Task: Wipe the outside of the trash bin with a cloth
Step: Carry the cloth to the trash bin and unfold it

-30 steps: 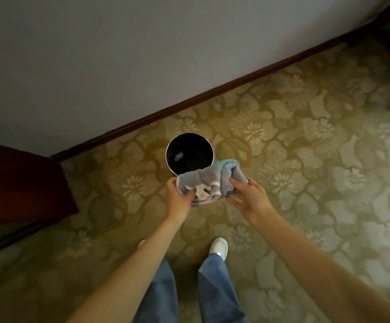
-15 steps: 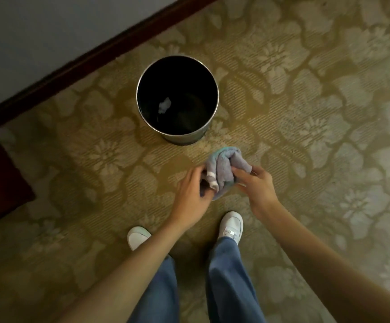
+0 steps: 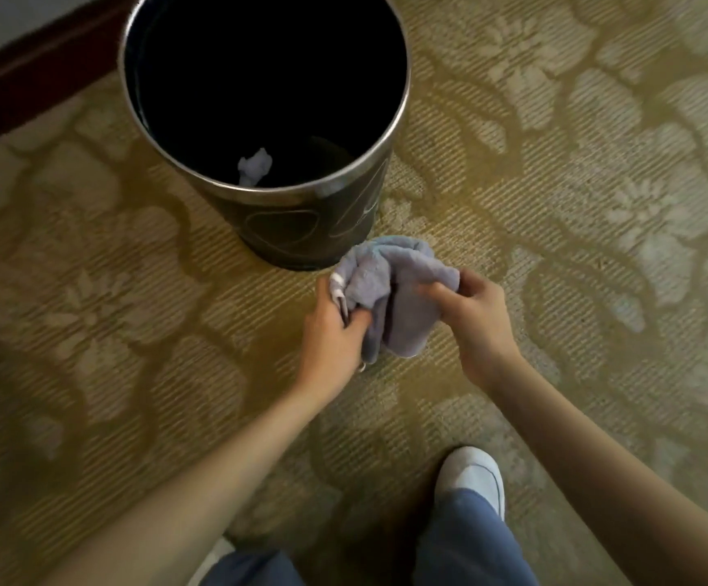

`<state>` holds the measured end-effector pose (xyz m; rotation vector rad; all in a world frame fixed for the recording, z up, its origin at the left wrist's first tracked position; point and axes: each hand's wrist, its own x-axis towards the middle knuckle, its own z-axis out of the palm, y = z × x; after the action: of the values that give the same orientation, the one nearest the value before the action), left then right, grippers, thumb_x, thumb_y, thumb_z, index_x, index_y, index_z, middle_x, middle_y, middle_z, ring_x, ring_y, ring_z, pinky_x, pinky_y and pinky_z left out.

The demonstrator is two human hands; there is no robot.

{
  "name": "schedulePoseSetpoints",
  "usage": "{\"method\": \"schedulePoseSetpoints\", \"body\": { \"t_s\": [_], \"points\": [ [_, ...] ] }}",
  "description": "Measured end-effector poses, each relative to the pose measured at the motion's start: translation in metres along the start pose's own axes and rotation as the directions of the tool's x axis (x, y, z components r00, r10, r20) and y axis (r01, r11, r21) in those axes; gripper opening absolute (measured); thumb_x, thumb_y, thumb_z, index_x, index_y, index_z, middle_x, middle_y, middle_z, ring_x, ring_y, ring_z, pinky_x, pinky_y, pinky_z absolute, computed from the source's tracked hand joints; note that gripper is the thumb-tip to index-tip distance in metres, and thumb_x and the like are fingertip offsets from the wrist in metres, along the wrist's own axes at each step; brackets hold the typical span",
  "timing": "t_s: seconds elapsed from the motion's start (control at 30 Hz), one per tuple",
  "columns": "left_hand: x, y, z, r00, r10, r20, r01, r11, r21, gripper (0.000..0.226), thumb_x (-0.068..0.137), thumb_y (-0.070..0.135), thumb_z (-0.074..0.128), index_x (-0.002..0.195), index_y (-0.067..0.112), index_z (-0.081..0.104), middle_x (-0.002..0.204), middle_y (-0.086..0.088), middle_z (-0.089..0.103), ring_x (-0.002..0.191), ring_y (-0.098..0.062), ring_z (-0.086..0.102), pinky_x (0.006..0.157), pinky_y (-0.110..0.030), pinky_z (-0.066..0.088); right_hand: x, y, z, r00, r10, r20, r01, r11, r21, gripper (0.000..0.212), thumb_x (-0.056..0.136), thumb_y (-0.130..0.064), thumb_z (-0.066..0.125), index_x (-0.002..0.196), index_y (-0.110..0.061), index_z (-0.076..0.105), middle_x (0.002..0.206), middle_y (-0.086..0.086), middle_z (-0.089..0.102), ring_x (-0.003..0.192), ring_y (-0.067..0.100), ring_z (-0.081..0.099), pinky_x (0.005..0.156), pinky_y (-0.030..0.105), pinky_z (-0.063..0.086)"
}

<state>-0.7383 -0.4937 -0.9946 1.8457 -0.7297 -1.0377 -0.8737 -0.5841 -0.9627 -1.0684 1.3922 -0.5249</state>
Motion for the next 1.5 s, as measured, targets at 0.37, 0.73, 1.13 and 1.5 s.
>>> {"method": "schedulePoseSetpoints", "body": {
  "t_s": [0.37, 0.73, 1.13, 1.5],
  "points": [
    [0.023, -0.004, -0.032, 0.962, 0.273, -0.011, -0.273, 0.962, 0.010, 0.024, 0.094, 0.017, 0.049, 0.114, 0.028, 0.056, 0.100, 0.015, 0.067, 0.096, 0.001, 0.061, 0.083, -0.023, 0.047, 0.030, 0.015, -0.007, 0.981, -0.185, 0.061, 0.176, 0.976, 0.129, 0.015, 0.085, -0.008, 0.060, 0.097, -0.011, 0.068, 0.102, 0.015, 0.069, 0.097, 0.028, 0.066, 0.083, 0.050, 0.052],
    [-0.003, 0.023, -0.071, 0.978, 0.196, 0.075, -0.166, 0.941, -0.295, 0.028, 0.097, 0.028, 0.047, 0.121, 0.040, 0.057, 0.108, 0.023, 0.067, 0.101, 0.005, 0.061, 0.074, -0.007, 0.046, -0.001, 0.021, 0.025, 0.973, -0.185, 0.140, 0.174, 0.981, 0.091, 0.049, 0.086, -0.029, 0.067, 0.121, -0.033, 0.033, 0.112, -0.001, 0.055, 0.095, 0.010, 0.064, 0.066, 0.021, 0.055],
    [0.006, 0.082, -0.053, 0.865, 0.474, 0.164, -0.498, 0.768, 0.402, 0.010, 0.094, 0.033, 0.048, 0.102, 0.030, 0.054, 0.090, 0.000, 0.070, 0.087, -0.024, 0.066, 0.072, -0.041, 0.051, 0.016, 0.003, 0.040, 0.969, -0.082, -0.234, 0.183, 0.874, 0.451, 0.014, 0.091, -0.009, 0.054, 0.093, -0.022, 0.051, 0.087, 0.006, 0.059, 0.076, 0.016, 0.055, 0.061, 0.029, 0.045],
    [0.018, 0.102, -0.065, 0.779, 0.618, 0.105, -0.445, 0.427, 0.787, 0.025, 0.087, 0.043, 0.053, 0.090, 0.025, 0.035, 0.070, -0.010, 0.062, 0.069, -0.041, 0.061, 0.049, -0.036, 0.034, 0.002, -0.008, 0.075, 0.885, -0.466, 0.020, 0.385, 0.754, 0.532, 0.042, 0.089, -0.008, 0.060, 0.119, -0.024, 0.036, 0.128, 0.003, 0.047, 0.119, 0.010, 0.050, 0.093, 0.023, 0.047]
  ]
}}
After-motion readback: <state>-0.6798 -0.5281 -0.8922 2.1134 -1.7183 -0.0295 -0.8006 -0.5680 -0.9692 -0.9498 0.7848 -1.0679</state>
